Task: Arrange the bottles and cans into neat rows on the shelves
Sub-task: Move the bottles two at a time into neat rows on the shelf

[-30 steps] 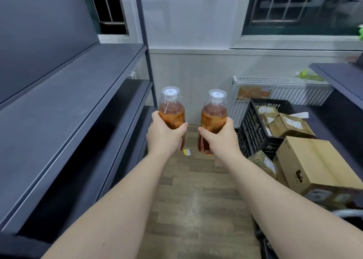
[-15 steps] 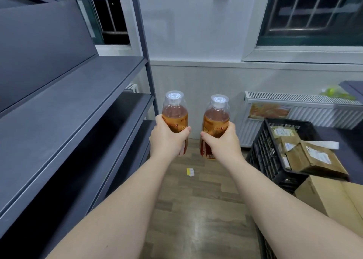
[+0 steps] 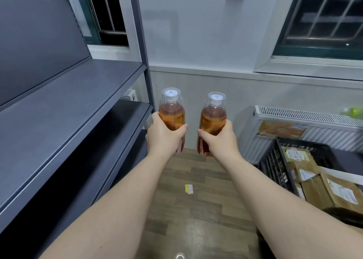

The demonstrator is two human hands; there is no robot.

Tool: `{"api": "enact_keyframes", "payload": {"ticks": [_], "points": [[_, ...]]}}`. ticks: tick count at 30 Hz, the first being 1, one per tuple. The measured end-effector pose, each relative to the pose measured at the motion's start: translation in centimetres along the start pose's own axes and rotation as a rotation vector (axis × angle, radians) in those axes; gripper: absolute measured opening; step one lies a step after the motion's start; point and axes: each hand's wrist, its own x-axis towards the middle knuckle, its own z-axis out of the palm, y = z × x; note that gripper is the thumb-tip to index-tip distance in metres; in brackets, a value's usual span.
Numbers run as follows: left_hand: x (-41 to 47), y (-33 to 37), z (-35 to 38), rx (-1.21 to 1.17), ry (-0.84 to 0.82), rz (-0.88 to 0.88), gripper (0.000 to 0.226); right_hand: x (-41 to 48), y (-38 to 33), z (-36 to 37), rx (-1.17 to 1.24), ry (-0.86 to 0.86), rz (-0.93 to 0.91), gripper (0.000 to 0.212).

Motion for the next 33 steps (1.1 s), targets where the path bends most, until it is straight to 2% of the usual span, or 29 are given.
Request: {"api": "enact_keyframes", "payload": {"ticks": [9,18,33], "points": [[12.5,0.5,2.0,-0.033,-0.037,-0.006,0.069,10.4,-2.8,5.3,0.025,-0.005,-0.008,0.063],[21.3,0.7,4.5,-0.011,-0.023,-0.021,0.071,19.7,-3.8,8.3,0.031,-0.001,-0.023,0.062],[33.8,2.4,10.7,0.048,0.087,-0.112,0.076,36.5,-4.2,11.7,0.055,-0.161,-0.055,0.061]]}}
